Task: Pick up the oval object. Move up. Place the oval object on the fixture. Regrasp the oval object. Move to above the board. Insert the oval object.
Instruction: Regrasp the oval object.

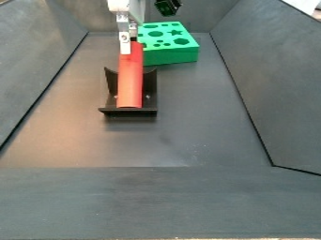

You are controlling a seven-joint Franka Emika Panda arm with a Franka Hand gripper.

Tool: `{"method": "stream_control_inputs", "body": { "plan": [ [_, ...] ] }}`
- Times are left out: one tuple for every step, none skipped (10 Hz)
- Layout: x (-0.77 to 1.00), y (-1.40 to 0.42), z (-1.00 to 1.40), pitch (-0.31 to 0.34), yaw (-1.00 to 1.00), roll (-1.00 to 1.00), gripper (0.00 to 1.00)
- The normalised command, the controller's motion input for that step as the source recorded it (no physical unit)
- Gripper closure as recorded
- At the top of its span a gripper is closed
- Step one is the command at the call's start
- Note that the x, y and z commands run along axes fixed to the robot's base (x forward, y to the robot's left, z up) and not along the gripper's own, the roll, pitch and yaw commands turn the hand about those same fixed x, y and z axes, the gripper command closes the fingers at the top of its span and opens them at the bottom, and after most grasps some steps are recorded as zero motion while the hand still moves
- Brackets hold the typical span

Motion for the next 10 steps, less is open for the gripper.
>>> {"method": "stream_control_inputs", "body": {
  "plan": [
    [0.09, -0.01, 0.01, 0.224, 0.06, -0.05, 0.0],
    [0.09, -0.01, 0.01, 0.224, 0.06, -0.05, 0.0],
    [0.09, -0.01, 0.01, 0.224, 0.06, -0.05, 0.0],
    [0.09, -0.01, 0.01, 0.224, 0.06, -0.05, 0.0],
    [0.09, -0.01, 0.01, 0.224, 0.06, -0.05, 0.0],
    [0.09, -0.01, 0.01, 0.224, 0.06, -0.05, 0.0],
    [0.09, -0.01, 0.01, 0.224, 0.06, -0.05, 0.0],
    [0.09, -0.01, 0.01, 0.224, 0.06, -0.05, 0.0],
    [0.09, -0.01, 0.01, 0.224, 0.06, -0.05, 0.0],
    [0.09, -0.01, 0.01, 0.224, 0.06, -0.05, 0.0]
  ]
}}
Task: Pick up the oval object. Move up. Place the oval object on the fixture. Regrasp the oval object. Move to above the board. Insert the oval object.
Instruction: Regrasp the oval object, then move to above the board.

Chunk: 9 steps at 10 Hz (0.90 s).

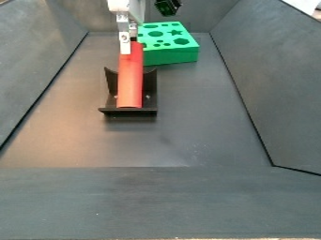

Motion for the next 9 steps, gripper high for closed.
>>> {"method": "stream_control_inputs", "body": {
  "plan": [
    [0.09, -0.01, 0.01, 0.224, 0.06, -0.05, 0.0],
    [0.09, -0.01, 0.01, 0.224, 0.06, -0.05, 0.0],
    [0.09, -0.01, 0.01, 0.224, 0.06, -0.05, 0.0],
    [0.09, -0.01, 0.01, 0.224, 0.06, -0.05, 0.0],
    [0.0, 0.5, 0.17, 0.0, 0.0, 0.0, 1.0],
    [0.05, 0.1, 1.0, -0.181, 0.26, 0.17, 1.0],
    [0.05, 0.1, 1.0, -0.175, 0.26, 0.17, 1.0],
    [0.04, 0.09, 1.0, -0.139, 0.18, 0.14, 1.0],
    [0.04, 0.08, 1.0, -0.12, 0.11, 0.11, 1.0]
  ]
}}
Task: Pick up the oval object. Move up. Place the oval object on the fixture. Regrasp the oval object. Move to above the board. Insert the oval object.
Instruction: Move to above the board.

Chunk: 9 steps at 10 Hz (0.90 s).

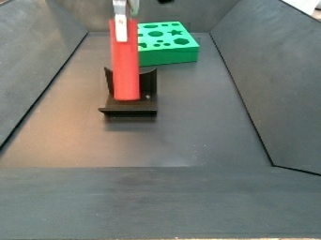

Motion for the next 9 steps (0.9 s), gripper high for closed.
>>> {"method": "stream_control_inputs", "body": {
  "plan": [
    [0.03, 0.07, 1.0, -0.09, 0.04, 0.06, 1.0],
    [0.03, 0.07, 1.0, -0.071, 0.01, 0.04, 1.0],
    [0.03, 0.06, 1.0, -0.017, -0.03, 0.0, 1.0],
    [0.02, 0.06, 1.0, 0.003, -0.04, -0.01, 1.0],
    [0.02, 0.06, 1.0, 0.038, -0.05, -0.03, 1.0],
    [0.02, 0.05, 1.0, 0.076, -0.05, -0.06, 1.0],
    [0.02, 0.04, 1.0, 0.117, -0.04, -0.07, 1.0],
    [0.02, 0.04, 1.0, 0.13, -0.03, -0.08, 1.0],
    [0.03, 0.03, 1.0, 0.155, -0.02, -0.09, 1.0]
  ]
}}
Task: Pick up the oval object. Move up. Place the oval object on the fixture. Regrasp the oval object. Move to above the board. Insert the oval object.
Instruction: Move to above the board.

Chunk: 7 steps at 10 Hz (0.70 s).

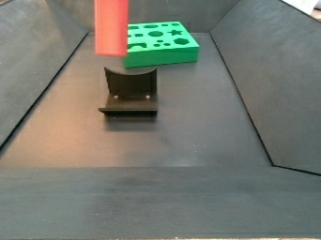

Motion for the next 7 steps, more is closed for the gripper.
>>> {"method": "stream_control_inputs", "body": {
  "plan": [
    [0.03, 0.02, 0.92, 0.164, -0.01, -0.08, 1.0],
    [0.03, 0.01, 0.68, 0.17, 0.01, -0.07, 1.0],
    [0.03, 0.0, 0.59, 0.167, 0.02, -0.07, 1.0],
    [0.03, 0.0, 0.44, 0.164, 0.03, -0.06, 1.0],
    [0.03, -0.01, 0.25, 0.157, 0.04, -0.06, 1.0],
    [-0.56, -1.0, 0.04, 0.103, 1.0, -0.33, 1.0],
    [-0.56, -1.0, 0.04, 0.091, 1.0, -0.32, 1.0]
  ]
}}
